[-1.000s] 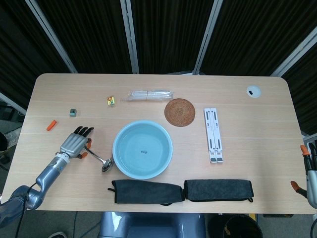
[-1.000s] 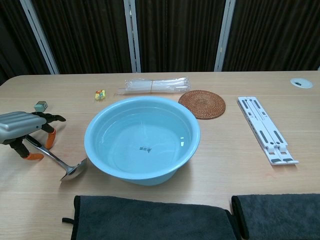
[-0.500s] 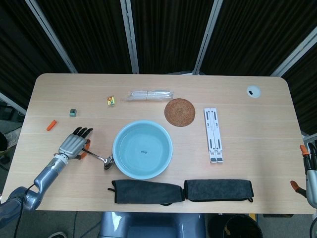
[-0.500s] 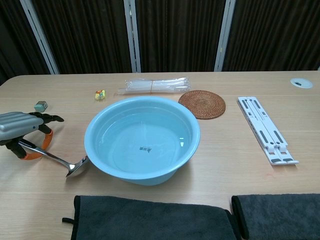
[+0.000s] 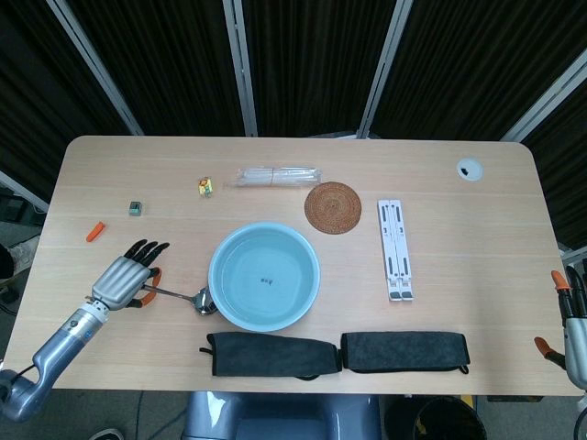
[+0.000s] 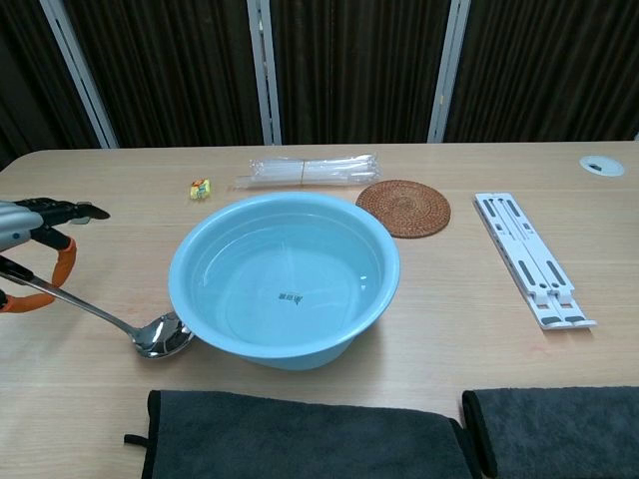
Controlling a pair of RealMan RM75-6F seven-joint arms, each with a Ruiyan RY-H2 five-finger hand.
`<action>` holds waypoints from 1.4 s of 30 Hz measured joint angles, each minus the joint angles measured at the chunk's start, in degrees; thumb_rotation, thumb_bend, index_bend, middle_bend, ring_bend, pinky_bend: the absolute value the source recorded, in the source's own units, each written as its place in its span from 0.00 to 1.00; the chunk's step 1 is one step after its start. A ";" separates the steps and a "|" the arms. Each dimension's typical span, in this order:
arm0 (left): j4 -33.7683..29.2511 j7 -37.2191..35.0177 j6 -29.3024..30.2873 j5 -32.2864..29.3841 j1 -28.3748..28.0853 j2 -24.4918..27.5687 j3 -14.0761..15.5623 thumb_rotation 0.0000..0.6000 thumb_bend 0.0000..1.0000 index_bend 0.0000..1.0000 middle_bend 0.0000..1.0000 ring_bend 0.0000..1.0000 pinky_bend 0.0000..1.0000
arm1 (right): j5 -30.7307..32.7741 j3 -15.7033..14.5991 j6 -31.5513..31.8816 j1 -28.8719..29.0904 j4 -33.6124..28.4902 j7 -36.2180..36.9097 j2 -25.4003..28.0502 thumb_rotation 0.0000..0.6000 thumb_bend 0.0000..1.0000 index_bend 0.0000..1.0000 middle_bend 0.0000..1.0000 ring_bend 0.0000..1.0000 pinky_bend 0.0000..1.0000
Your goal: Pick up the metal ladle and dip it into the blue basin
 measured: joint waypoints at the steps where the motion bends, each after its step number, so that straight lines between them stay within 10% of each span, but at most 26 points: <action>1: -1.55 0.45 0.89 0.42 0.46 1.18 0.31 1.00 0.56 0.63 0.00 0.00 0.00 | -0.13 -0.03 0.17 -0.08 -0.05 0.14 0.05 1.00 0.00 0.00 0.00 0.00 0.00; 29: -27.04 5.02 12.85 14.90 4.84 18.18 6.20 1.00 0.56 0.63 0.00 0.00 0.00 | -3.25 -1.24 1.82 -1.18 -0.67 5.15 2.13 1.00 0.00 0.00 0.00 0.00 0.00; 42: -31.02 6.88 7.59 8.70 1.63 20.47 0.72 1.00 0.56 0.64 0.00 0.00 0.00 | -3.66 -1.32 2.58 -1.73 -0.51 6.71 2.81 1.00 0.00 0.00 0.00 0.00 0.00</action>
